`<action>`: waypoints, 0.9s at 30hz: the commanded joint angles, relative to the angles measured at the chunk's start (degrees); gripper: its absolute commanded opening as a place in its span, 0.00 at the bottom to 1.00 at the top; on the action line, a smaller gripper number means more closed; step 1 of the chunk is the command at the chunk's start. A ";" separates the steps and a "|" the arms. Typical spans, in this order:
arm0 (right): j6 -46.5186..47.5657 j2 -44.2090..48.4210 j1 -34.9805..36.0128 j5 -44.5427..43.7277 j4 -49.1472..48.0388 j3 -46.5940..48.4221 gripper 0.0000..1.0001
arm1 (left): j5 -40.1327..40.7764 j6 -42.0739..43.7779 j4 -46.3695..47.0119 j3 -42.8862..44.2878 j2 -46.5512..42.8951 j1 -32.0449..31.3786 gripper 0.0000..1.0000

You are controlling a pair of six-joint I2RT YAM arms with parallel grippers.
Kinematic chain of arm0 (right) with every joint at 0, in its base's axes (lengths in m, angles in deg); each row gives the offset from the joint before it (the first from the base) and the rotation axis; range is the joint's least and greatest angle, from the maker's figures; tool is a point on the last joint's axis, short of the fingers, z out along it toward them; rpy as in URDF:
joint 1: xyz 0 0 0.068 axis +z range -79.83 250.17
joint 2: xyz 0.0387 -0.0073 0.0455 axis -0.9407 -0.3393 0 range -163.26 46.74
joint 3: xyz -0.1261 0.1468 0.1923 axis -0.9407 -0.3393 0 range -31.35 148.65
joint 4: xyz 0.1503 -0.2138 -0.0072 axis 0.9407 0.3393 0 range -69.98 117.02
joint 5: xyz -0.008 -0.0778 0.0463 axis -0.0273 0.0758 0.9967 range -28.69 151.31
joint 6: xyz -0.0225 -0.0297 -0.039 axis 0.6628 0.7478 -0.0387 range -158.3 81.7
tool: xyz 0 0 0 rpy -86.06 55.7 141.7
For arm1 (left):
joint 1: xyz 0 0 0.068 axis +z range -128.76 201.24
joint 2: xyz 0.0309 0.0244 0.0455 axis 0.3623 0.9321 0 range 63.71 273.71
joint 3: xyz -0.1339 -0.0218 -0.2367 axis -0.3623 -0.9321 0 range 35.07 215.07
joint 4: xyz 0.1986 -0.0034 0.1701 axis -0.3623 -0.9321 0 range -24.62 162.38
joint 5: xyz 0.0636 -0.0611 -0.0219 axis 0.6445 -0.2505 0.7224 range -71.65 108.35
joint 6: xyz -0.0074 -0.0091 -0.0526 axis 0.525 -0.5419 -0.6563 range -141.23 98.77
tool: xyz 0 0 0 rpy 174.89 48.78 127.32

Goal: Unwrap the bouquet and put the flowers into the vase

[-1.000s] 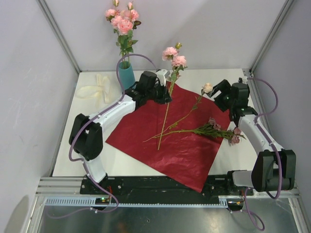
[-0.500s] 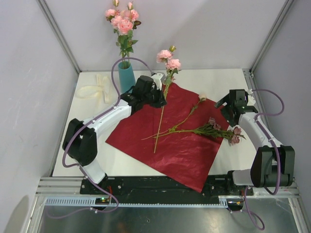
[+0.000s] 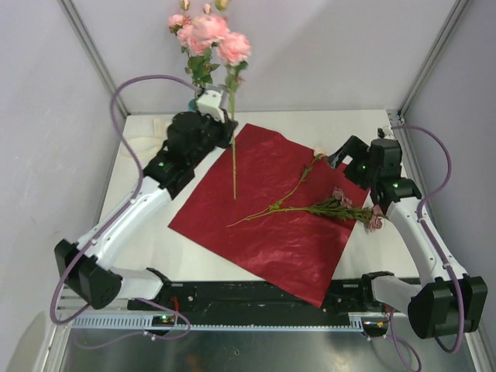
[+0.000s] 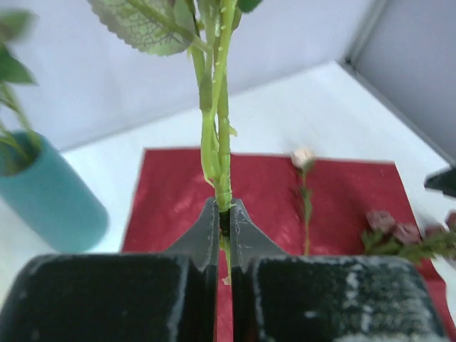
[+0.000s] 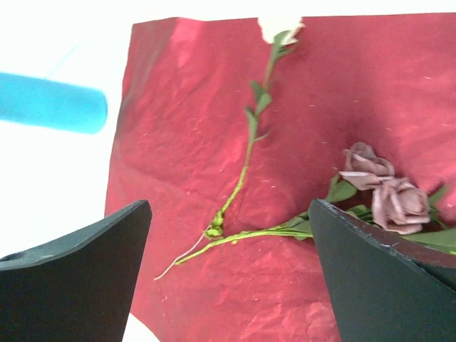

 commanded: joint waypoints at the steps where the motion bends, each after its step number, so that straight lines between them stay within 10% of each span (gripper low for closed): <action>1: 3.74 2.41 2.27 8.23 -5.61 1.53 0.99 | 5.93 5.42 8.86 2.25 -4.21 4.24 0.00; 14: 2.68 2.90 12.60 11.48 -17.52 -2.16 0.99 | 2.52 7.10 22.48 18.67 5.05 23.54 0.00; 27: 2.62 1.88 13.71 11.33 -20.18 -2.23 0.98 | -5.58 1.64 25.60 29.64 19.65 27.60 0.00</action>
